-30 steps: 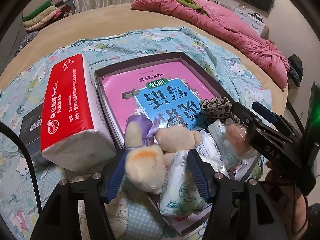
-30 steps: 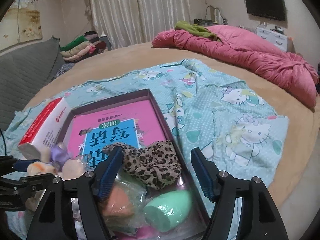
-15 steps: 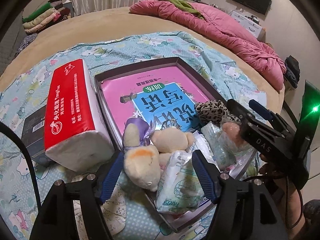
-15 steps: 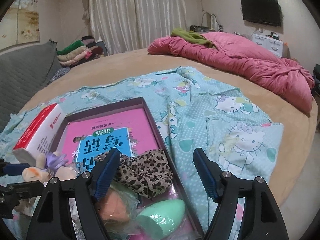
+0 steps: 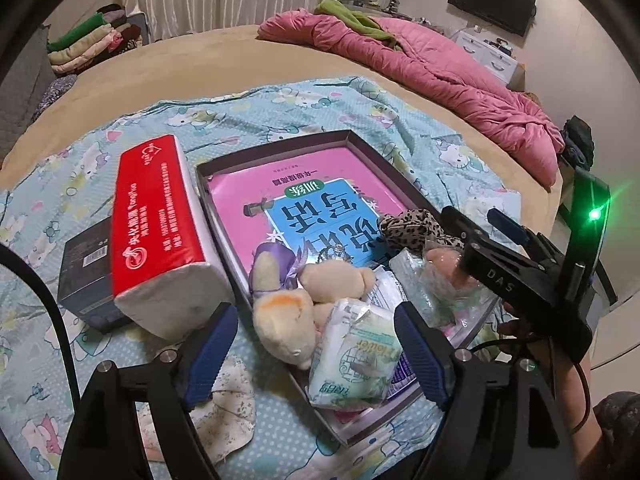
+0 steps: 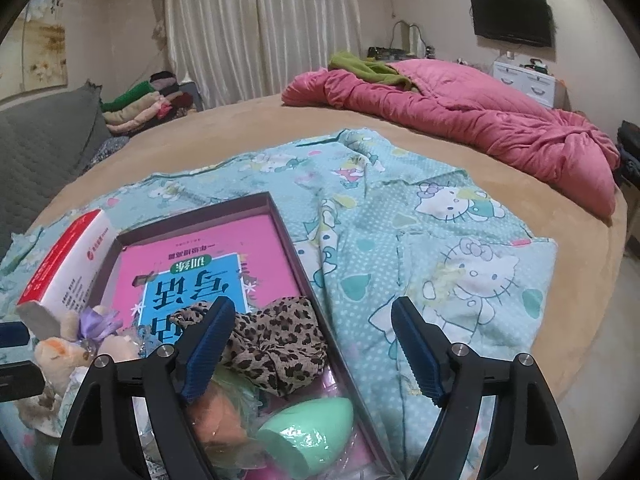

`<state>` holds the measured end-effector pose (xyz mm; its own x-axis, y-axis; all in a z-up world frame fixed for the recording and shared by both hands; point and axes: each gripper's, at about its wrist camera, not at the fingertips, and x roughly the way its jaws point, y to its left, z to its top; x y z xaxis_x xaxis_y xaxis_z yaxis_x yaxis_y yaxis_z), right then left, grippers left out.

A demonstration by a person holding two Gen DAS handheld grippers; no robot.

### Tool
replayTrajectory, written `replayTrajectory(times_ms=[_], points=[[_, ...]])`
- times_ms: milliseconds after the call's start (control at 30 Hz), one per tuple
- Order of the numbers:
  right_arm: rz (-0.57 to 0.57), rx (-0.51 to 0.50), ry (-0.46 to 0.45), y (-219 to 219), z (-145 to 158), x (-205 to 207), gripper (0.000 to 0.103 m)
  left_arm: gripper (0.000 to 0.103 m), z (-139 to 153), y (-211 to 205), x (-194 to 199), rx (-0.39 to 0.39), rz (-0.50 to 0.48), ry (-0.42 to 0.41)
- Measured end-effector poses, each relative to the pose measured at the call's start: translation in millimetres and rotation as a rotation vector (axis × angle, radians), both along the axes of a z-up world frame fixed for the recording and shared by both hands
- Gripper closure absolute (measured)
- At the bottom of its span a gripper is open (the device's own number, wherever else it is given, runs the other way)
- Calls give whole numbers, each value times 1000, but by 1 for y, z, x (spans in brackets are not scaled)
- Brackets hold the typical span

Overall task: Organize soft objects
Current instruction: 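Lower and release the plastic bag with the right tool while the left releases the bunny, then withdraw both tools and move them toward the white floral scrunchie and pink pack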

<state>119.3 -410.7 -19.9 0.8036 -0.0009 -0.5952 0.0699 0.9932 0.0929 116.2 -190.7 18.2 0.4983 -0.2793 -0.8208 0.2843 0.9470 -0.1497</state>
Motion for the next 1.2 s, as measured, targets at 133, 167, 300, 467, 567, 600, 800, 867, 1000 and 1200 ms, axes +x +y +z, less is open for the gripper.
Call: replayTrajectory(times_ms=[133, 167, 300, 467, 567, 600, 800, 867, 1000, 1200], points=[[0, -2, -24, 0, 5, -4, 22, 17, 4, 6, -3, 0, 13, -3], [-3, -3, -25, 0, 6, -4, 22, 17, 5, 7, -4, -3, 17, -5], [-15, 0, -27, -3, 7, -7, 21, 17, 9, 13, -7, -7, 31, -13], [-37, 21, -30, -11, 8, -10, 21, 16, 12, 18, -11, -9, 39, -20], [-41, 32, -43, -14, 12, -14, 21, 16, 12, 19, -13, -9, 45, -24], [-42, 35, -51, -15, 14, -16, 21, 16, 13, 20, -13, -7, 47, -24], [-36, 67, -106, -15, 36, -32, 20, 16, 14, 22, -19, 4, 48, -29], [-33, 69, -131, -13, 46, -39, 19, 16, 16, 22, -20, 3, 48, -32], [-27, 84, -172, -7, 64, -49, 17, 16, 21, 24, -23, 3, 48, -39], [16, 109, -205, 8, 86, -59, 17, 16, 30, 32, -29, 7, 59, -55]])
